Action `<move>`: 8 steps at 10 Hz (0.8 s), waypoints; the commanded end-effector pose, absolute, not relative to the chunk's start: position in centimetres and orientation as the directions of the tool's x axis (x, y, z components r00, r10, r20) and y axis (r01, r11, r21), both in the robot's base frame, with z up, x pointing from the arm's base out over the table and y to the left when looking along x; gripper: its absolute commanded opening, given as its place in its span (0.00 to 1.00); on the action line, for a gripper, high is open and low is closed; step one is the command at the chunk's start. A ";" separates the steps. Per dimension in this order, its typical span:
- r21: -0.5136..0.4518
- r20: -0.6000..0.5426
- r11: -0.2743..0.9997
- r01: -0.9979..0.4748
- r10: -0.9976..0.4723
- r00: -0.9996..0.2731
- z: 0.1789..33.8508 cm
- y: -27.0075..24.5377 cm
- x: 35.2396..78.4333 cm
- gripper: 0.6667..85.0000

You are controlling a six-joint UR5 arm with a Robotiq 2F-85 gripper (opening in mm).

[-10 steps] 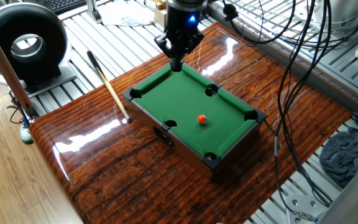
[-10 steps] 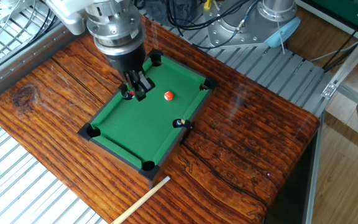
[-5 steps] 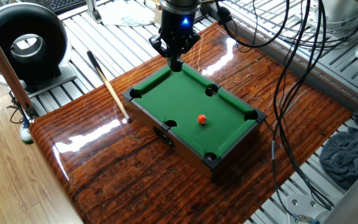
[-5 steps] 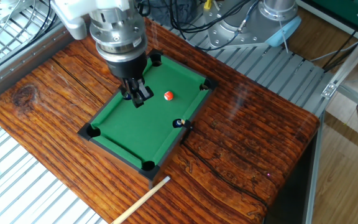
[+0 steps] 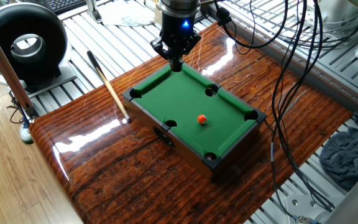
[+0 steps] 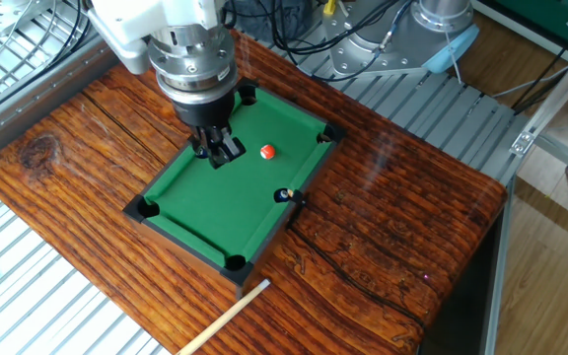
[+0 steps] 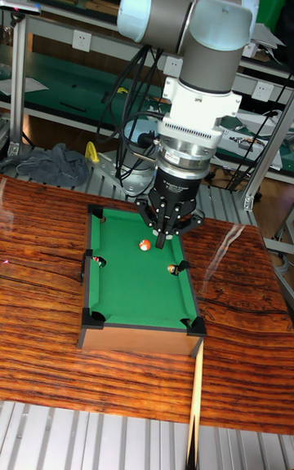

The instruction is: Hit the pool ball

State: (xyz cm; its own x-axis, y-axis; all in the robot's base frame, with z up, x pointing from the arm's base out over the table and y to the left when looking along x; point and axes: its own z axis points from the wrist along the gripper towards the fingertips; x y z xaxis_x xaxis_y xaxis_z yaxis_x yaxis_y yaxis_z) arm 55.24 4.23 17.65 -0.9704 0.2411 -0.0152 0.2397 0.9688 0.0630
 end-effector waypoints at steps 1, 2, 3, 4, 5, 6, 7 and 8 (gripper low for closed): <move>0.078 -0.007 0.970 0.229 0.230 -0.973 17.7 4.4 55.0 0.01; 0.096 -0.013 0.966 0.240 0.243 -0.970 17.8 4.8 55.3 0.01; 0.116 -0.013 0.962 0.248 0.251 -0.968 17.8 5.3 55.4 0.01; 0.120 -0.008 0.960 0.254 0.256 -0.967 17.8 5.4 55.3 0.01; 0.111 -0.009 0.960 0.257 0.259 -0.966 17.8 5.1 55.3 0.01; 0.116 -0.012 0.960 0.254 0.257 -0.966 17.7 5.0 55.4 0.01; 0.130 -0.011 0.958 0.256 0.260 -0.966 17.7 5.3 55.4 0.01; 0.130 -0.012 0.959 0.252 0.256 -0.967 17.7 5.3 55.4 0.01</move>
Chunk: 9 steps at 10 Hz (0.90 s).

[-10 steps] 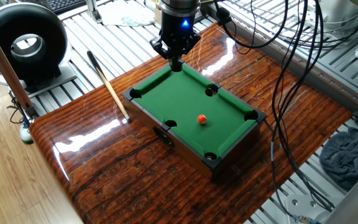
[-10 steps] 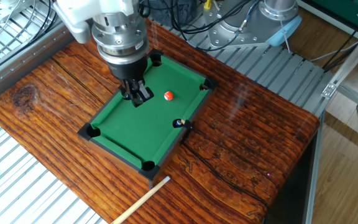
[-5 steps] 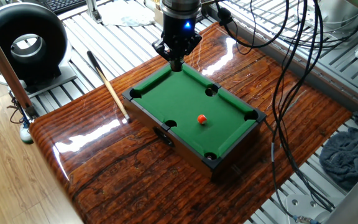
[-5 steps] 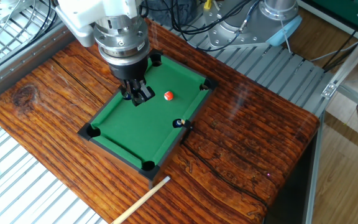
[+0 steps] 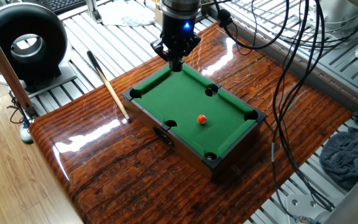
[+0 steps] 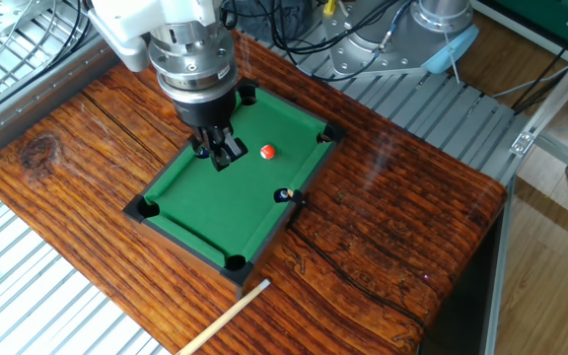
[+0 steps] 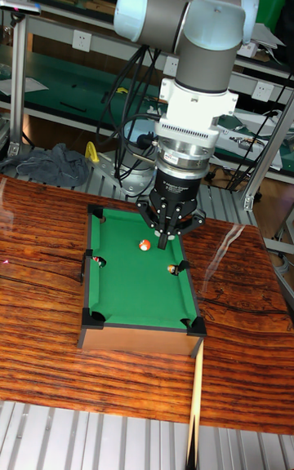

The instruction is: Hit the pool ball

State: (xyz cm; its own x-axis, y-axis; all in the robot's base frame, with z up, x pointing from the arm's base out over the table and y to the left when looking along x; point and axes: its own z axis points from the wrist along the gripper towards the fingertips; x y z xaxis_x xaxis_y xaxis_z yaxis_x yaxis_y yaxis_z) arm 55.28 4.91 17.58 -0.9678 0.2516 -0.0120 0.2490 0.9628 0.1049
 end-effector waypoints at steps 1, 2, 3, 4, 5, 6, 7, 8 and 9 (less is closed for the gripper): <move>0.118 -0.014 0.964 0.239 0.242 -0.970 17.7 5.0 55.3 0.01; 0.131 -0.017 0.964 0.231 0.235 -0.972 17.7 5.4 55.5 0.01; 0.148 -0.020 0.962 0.230 0.235 -0.972 17.8 5.8 55.6 0.01; 0.156 -0.024 0.961 0.229 0.236 -0.971 17.8 5.9 55.8 0.01; 0.165 -0.018 0.958 0.235 0.242 -0.970 17.9 6.2 55.7 0.01; 0.124 -0.023 0.973 0.195 0.200 -0.980 17.7 5.2 55.5 0.01; 0.092 -0.036 0.989 0.115 0.119 -0.992 17.6 4.4 55.5 0.01; 0.089 -0.058 0.994 0.057 0.062 -0.996 17.6 4.4 55.9 0.01; 0.079 -0.048 0.997 0.003 0.007 -0.999 17.6 4.2 55.5 0.01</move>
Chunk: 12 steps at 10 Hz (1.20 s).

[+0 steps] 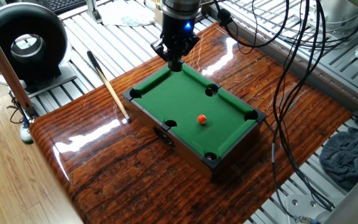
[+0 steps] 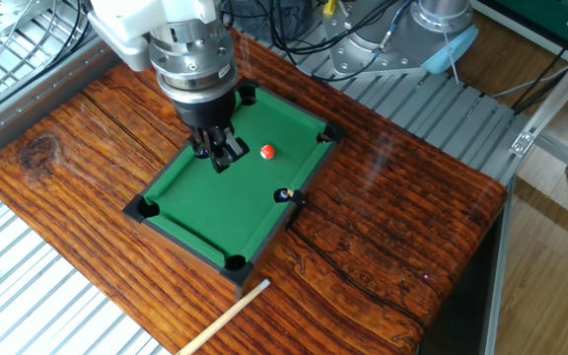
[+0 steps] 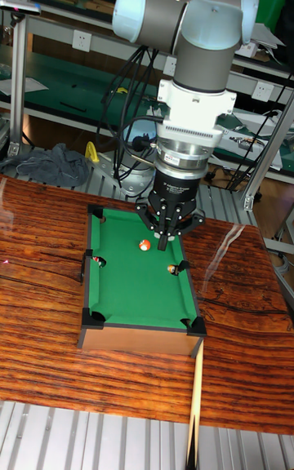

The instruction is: Hit the pool ball

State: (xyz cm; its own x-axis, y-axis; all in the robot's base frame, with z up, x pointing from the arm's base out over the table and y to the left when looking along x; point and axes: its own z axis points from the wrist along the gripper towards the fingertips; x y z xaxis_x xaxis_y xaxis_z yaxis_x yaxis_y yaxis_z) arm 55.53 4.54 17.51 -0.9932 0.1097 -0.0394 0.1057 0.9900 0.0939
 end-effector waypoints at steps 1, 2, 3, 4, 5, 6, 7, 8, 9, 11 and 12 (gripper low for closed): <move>0.101 -0.054 0.995 -0.029 -0.023 -0.998 17.7 4.8 55.6 0.01; 0.111 -0.085 0.993 -0.041 -0.032 -0.996 17.8 5.1 56.3 0.01; 0.130 -0.134 0.991 -0.008 0.010 -0.991 18.0 5.5 57.7 0.01; 0.177 -0.109 0.983 0.058 0.078 -0.991 18.1 6.5 57.4 0.01; 0.228 -0.069 0.969 0.093 0.111 -0.991 18.2 7.8 56.7 0.01; 0.154 -0.073 0.987 0.044 0.056 -0.996 17.9 6.1 56.4 0.01; 0.128 -0.068 0.992 -0.015 -0.006 -0.998 17.7 5.6 56.0 0.01; 0.171 -0.098 0.984 -0.040 -0.023 -0.995 17.8 6.9 56.8 0.01; 0.204 -0.063 0.975 0.084 0.099 -0.993 17.6 7.7 57.4 0.01; 0.273 -0.023 0.945 0.181 0.195 -0.981 18.5 10.3 59.1 0.01; 0.235 -0.006 0.945 0.228 0.236 -0.972 18.9 10.0 60.4 0.01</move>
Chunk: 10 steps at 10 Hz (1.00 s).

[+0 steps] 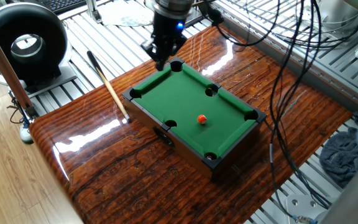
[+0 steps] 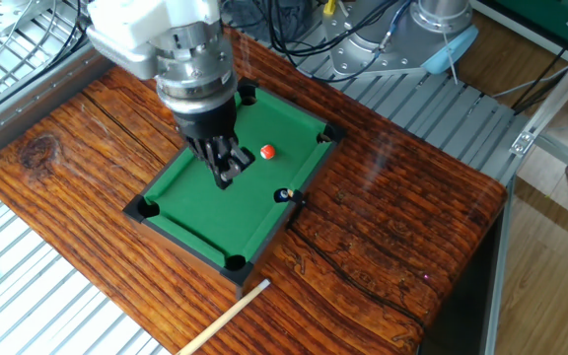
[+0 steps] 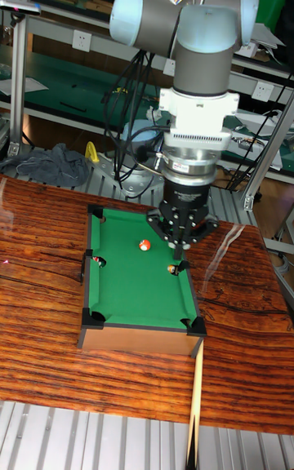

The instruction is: Hit the pool ball

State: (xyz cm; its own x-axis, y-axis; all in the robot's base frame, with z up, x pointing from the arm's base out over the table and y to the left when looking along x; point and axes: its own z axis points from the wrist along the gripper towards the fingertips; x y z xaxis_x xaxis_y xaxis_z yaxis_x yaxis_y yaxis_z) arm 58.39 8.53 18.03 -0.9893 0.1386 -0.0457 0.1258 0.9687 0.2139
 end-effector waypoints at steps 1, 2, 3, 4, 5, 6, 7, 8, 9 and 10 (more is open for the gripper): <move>0.227 0.016 0.939 0.259 0.263 -0.965 19.1 10.5 61.4 0.01; 0.222 0.020 0.933 0.284 0.287 -0.958 18.9 10.7 62.5 0.01; 0.208 0.011 0.933 0.293 0.297 -0.955 18.5 10.6 63.5 0.01; 0.198 0.006 0.933 0.299 0.304 -0.953 18.2 10.5 64.6 0.01; 0.191 0.014 0.934 0.301 0.304 -0.953 18.0 10.6 65.4 0.01; 0.195 0.023 0.930 0.311 0.313 -0.950 17.9 11.1 66.4 0.01; 0.172 0.021 0.934 0.314 0.315 -0.949 17.5 11.2 67.5 0.01; 0.141 0.011 0.937 0.320 0.321 -0.947 16.8 11.1 68.9 0.01; 0.125 -0.005 0.942 0.311 0.314 -0.949 16.0 10.9 69.9 0.01; 0.114 -0.023 0.948 0.296 0.300 -0.954 14.9 10.5 70.6 0.01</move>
State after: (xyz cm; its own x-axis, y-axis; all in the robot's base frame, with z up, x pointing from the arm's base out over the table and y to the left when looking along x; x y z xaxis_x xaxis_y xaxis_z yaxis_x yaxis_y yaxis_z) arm 68.06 10.48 16.59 -0.9535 0.3015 -0.0007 0.2984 0.9441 0.1401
